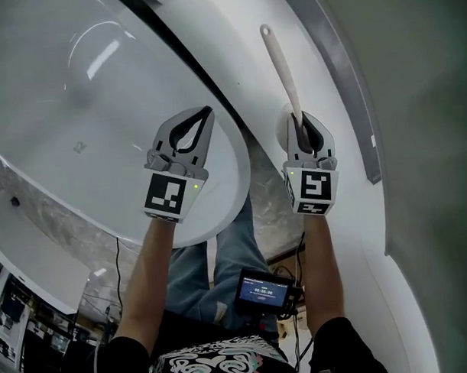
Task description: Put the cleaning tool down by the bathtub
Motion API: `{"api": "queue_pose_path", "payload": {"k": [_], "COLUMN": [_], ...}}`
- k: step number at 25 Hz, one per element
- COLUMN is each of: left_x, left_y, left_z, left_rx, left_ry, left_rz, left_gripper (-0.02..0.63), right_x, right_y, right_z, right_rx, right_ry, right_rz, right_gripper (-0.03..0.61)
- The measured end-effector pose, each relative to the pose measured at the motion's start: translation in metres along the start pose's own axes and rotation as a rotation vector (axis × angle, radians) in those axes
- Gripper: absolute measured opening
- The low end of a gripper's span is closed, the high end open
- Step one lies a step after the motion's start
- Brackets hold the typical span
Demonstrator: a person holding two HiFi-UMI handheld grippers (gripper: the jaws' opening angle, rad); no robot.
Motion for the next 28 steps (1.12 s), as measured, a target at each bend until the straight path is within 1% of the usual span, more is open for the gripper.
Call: {"api": "queue_pose_path", "payload": {"k": [4, 9, 16, 20, 28], "left_x": [0.008, 0.012, 0.016, 0.015, 0.013], "left_y": [0.008, 0.012, 0.017, 0.024, 0.029], "left_z": [0.003, 0.008, 0.015, 0.015, 0.014], "left_rx": [-0.012, -0.013, -0.02, -0.026, -0.043], "left_ry": [0.015, 0.016, 0.002, 0.003, 0.0], "left_rz": [0.007, 0.012, 0.012, 0.017, 0.022], "left_gripper": [0.017, 0.017, 0.018, 0.017, 0.017], "right_x": [0.01, 0.018, 0.032, 0.038, 0.044], "right_y": [0.014, 0.031, 0.055, 0.068, 0.084], "right_z": [0.0, 0.001, 0.004, 0.007, 0.007], "right_rx": [-0.017, -0.005, -0.041, -0.071, -0.114], "right_ry": [-0.011, -0.021, -0.049, -0.056, -0.053], "right_rz": [0.036, 0.097, 0.173, 0.216, 0.293], "right_gripper": [0.074, 0.074, 0.074, 0.074, 0.074]}}
Point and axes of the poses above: the fingertips, and each gripper's own axes: x forward along the fingers, z to its left, y out of its underside, the point moved 3 cm from there along -x, backward along the fingers, and after that the axes turned 10 degrees about -z, right-handed, at the moved point
